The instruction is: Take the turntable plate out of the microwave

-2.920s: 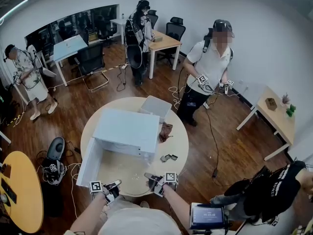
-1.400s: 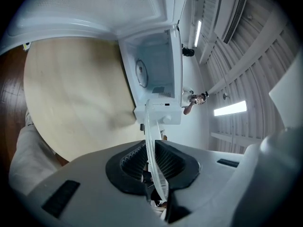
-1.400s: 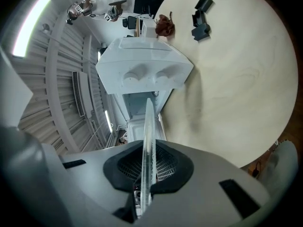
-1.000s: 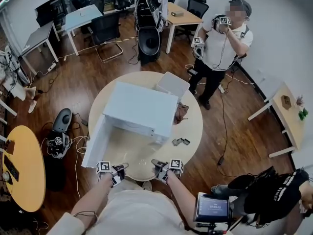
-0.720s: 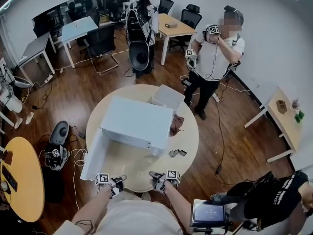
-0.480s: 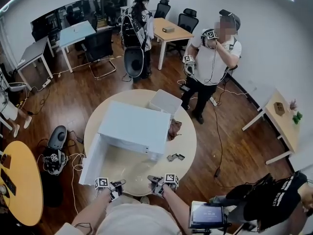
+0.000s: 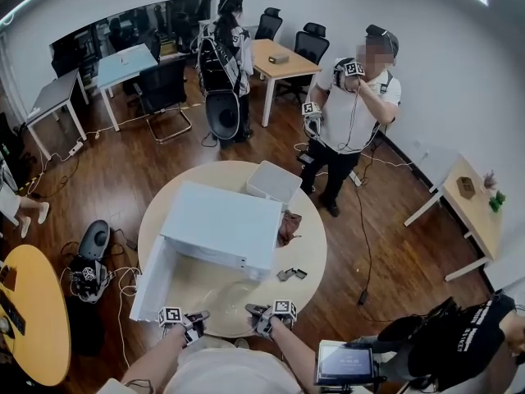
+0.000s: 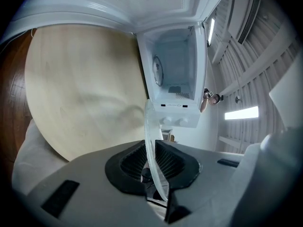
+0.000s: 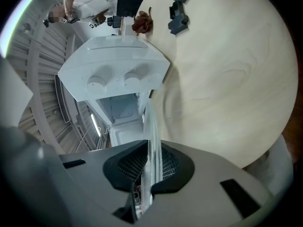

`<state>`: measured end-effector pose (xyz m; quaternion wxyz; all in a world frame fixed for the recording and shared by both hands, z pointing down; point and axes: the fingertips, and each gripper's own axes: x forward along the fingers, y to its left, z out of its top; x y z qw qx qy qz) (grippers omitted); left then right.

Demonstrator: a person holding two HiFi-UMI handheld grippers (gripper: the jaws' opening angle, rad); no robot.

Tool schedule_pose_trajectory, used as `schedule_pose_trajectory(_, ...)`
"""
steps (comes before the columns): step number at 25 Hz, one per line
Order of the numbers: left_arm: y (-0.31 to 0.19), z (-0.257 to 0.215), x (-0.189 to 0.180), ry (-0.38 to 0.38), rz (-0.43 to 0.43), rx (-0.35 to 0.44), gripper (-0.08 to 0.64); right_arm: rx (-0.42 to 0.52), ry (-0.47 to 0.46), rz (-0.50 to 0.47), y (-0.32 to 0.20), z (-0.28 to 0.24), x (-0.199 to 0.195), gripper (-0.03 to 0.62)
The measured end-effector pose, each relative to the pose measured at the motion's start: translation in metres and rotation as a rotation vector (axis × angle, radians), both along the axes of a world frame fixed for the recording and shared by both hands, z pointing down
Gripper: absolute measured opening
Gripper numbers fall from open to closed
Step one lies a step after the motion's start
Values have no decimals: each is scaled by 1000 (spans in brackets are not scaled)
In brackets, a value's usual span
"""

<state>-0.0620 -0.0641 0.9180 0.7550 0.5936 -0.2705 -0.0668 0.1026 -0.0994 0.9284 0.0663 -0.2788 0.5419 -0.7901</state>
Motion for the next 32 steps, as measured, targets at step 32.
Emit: schedule_pose_trajectory(32, -21, 28, 6, -39, -14, -84, 41, -111, 18, 33, -18, 40, 9, 28)
